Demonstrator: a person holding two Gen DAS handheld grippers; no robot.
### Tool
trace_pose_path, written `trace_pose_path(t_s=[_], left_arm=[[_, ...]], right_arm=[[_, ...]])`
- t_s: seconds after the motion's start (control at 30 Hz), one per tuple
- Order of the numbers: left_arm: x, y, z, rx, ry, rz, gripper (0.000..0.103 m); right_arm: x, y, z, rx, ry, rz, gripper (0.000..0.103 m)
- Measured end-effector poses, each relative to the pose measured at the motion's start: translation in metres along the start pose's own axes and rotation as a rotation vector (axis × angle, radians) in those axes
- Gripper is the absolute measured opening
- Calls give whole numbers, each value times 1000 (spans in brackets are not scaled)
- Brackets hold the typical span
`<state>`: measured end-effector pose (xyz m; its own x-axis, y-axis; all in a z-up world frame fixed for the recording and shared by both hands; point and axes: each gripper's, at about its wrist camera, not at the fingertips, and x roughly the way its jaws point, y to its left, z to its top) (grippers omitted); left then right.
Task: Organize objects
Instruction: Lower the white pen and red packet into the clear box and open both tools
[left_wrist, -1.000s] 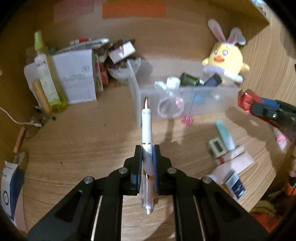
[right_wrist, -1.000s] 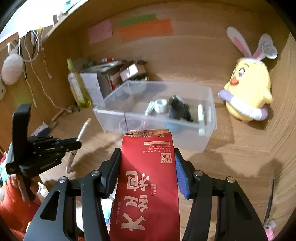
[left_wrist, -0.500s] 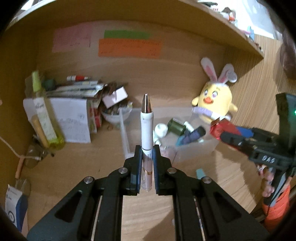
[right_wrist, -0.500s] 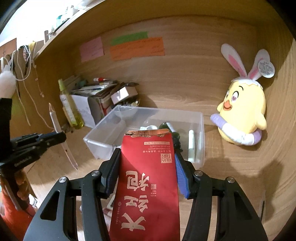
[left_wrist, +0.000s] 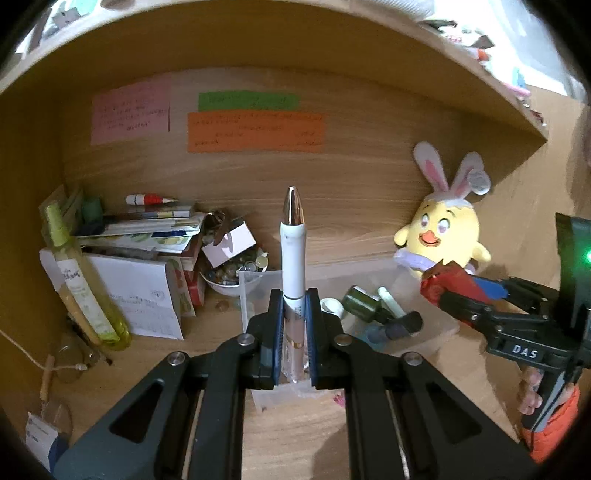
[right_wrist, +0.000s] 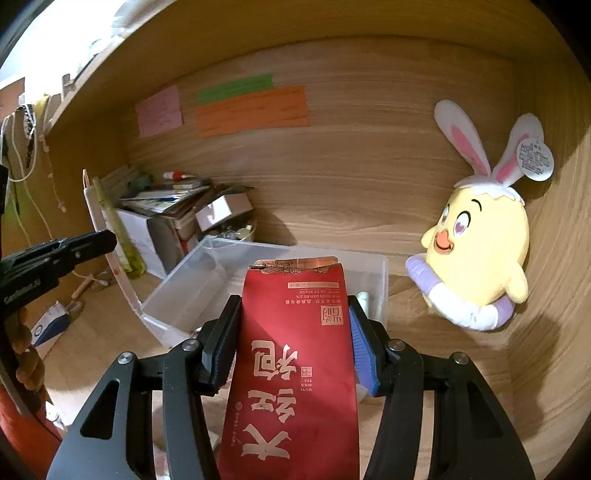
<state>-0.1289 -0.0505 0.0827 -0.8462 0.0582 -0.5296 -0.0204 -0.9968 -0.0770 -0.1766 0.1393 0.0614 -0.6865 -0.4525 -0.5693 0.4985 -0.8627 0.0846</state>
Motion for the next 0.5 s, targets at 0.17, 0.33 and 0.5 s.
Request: trace_pose_path(t_s=[0.17,0.33,0.5], left_arm=[[31,3,0,6,63,22,10],[61,2,-9,29,136,56,10],[83,-1,-13,48,189,58,10]], right_arm=[[15,-7,8,4,16,-18,50],[34,-10,12,6,51,-12,50],[65,-7,9,-8,120,3,50]])
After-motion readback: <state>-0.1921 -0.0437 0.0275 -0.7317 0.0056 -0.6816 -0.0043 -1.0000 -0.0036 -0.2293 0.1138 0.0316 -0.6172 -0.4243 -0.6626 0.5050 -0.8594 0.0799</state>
